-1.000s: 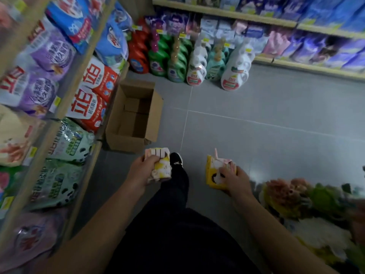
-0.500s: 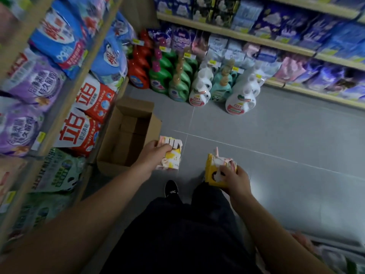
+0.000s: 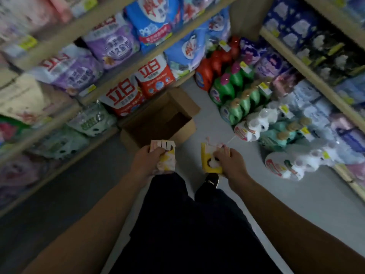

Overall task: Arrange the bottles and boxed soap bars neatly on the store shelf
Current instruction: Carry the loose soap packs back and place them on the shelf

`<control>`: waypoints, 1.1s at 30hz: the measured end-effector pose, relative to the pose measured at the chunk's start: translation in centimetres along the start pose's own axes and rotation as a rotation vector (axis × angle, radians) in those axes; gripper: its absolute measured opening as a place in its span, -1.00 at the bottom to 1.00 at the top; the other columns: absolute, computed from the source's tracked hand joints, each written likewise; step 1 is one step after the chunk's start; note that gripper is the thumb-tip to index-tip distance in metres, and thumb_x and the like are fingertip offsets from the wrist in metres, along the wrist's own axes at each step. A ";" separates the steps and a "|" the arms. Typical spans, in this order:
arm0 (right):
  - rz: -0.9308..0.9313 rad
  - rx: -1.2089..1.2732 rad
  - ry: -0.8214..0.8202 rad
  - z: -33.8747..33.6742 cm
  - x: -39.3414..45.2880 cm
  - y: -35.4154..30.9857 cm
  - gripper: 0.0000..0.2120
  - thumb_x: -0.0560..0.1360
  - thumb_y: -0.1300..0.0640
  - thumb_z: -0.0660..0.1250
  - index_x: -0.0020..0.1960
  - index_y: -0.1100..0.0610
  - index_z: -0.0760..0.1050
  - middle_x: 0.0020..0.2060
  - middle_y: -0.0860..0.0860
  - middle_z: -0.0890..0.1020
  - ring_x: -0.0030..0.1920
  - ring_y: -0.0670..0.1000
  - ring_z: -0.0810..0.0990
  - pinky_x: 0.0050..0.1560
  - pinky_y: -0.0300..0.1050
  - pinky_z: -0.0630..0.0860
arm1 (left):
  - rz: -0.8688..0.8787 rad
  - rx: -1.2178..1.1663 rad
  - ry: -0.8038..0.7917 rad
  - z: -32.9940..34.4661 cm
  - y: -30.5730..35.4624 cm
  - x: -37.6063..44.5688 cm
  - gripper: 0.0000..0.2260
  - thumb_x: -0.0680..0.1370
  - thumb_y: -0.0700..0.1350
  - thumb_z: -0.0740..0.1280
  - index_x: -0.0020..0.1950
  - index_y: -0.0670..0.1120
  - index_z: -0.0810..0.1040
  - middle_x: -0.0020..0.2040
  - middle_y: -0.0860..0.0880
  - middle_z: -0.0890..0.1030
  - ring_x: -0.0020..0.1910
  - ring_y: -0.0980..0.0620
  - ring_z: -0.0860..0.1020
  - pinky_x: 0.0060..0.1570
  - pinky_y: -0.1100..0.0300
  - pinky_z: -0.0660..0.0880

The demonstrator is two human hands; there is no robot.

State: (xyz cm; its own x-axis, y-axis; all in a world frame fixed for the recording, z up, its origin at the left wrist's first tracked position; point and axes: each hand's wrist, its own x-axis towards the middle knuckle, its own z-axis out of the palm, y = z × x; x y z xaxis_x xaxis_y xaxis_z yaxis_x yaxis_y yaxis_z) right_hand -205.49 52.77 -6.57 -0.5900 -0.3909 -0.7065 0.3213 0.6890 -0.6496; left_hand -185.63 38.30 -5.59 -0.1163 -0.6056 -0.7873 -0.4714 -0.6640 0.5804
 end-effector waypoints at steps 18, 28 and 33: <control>-0.175 -0.496 -0.235 19.2 22.9 -8.0 -0.83 0.34 0.02 0.41 -0.08 -0.03 0.54 -0.16 -0.09 0.63 -0.18 -0.12 0.60 -0.35 -0.25 0.46 | -0.222 -0.506 0.331 -2.7 -6.1 21.0 -0.75 0.51 0.00 0.38 0.16 0.00 0.54 -0.05 0.02 0.66 -0.14 0.04 0.67 -0.15 0.05 0.63; -0.220 -0.644 -0.356 33.7 50.1 6.0 -0.62 0.40 0.04 0.43 0.20 0.06 0.55 -0.02 -0.01 0.64 -0.07 -0.05 0.61 -0.23 -0.14 0.52 | -0.182 -0.337 0.496 1.2 -16.3 51.5 -0.62 0.49 0.04 0.36 0.26 -0.06 0.49 0.09 -0.05 0.60 -0.04 -0.02 0.60 -0.07 0.08 0.56; -0.206 -0.719 -0.436 40.4 61.9 12.7 -0.58 0.45 0.15 0.44 0.28 0.16 0.49 0.09 0.07 0.60 0.08 0.09 0.60 0.11 0.11 0.59 | -0.174 -0.211 0.397 3.2 -21.8 64.1 -0.57 0.53 -0.03 0.40 0.36 -0.07 0.42 0.18 -0.06 0.56 0.08 -0.09 0.58 -0.03 0.01 0.59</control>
State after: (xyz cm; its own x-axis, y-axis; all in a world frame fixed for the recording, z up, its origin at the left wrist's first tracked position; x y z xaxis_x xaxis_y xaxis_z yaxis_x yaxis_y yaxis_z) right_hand -208.00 12.64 -69.94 -0.2012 -0.6479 -0.7347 -0.3937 0.7403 -0.5450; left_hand -185.56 15.40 -69.37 0.3102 -0.5711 -0.7600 -0.2620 -0.8198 0.5091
